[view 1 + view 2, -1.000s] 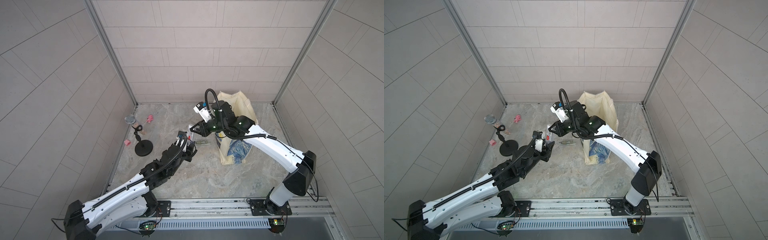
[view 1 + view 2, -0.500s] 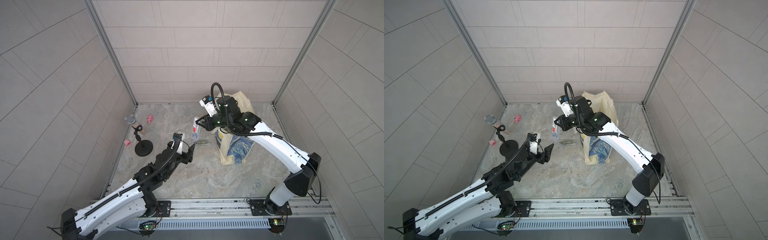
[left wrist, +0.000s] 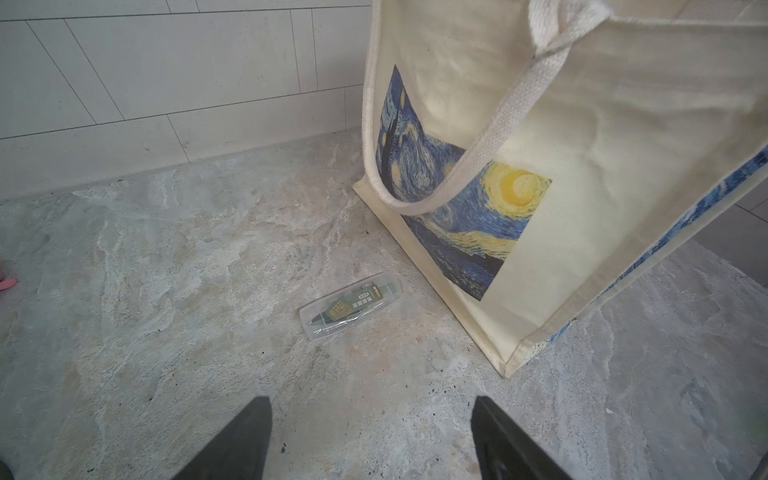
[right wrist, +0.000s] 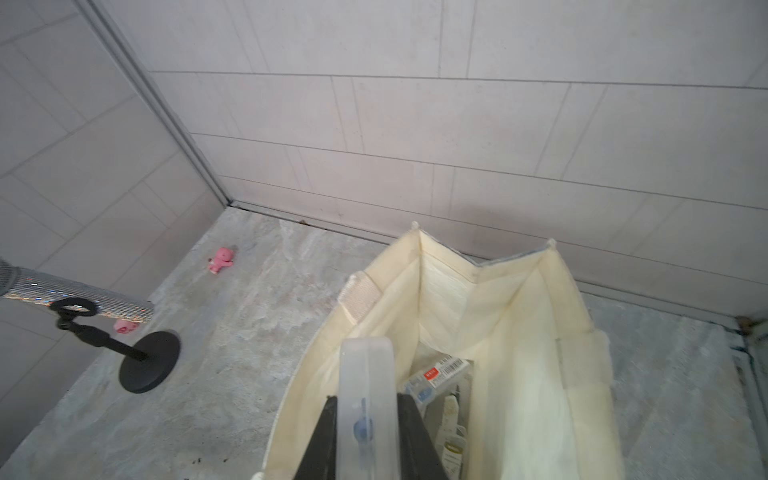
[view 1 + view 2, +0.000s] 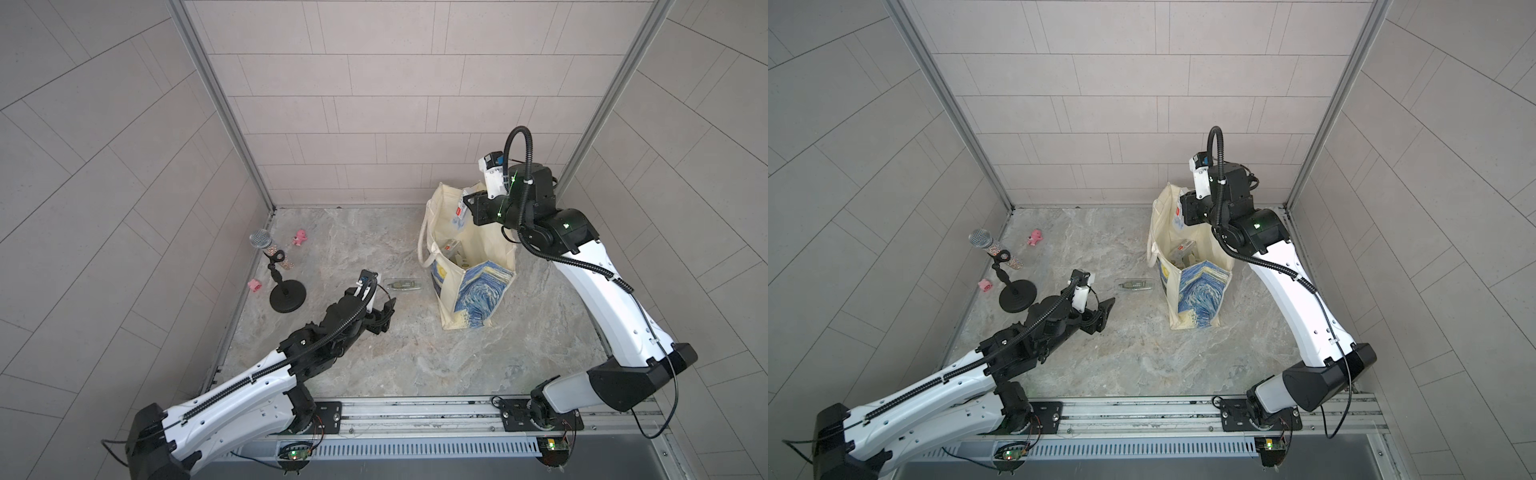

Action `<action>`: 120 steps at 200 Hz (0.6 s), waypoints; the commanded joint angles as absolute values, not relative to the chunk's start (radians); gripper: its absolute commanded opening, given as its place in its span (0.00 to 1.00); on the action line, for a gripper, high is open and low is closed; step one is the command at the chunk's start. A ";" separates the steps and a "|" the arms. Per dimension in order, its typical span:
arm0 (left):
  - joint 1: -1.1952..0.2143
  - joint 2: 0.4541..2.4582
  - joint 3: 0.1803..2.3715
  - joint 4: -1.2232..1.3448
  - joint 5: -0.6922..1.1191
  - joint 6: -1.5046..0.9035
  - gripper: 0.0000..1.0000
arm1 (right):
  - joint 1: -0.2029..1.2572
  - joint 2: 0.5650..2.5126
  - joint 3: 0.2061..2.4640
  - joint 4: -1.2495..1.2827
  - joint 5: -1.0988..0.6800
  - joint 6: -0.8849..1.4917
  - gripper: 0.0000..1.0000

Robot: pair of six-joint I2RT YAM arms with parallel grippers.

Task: Put the compass set into the canvas bag
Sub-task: Place the compass set in the canvas bag.

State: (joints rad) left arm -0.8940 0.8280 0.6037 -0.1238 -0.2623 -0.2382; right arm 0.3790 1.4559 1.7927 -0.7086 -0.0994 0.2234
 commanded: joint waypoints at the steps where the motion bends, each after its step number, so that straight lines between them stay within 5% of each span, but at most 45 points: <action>1: -0.890 0.847 0.622 -0.117 -0.266 -0.234 0.80 | 0.358 1.462 1.760 -0.762 -0.028 0.194 0.00; 120: -0.882 0.903 0.636 -0.104 -0.247 -0.229 0.80 | 0.318 1.722 1.713 -0.798 -0.039 0.189 0.00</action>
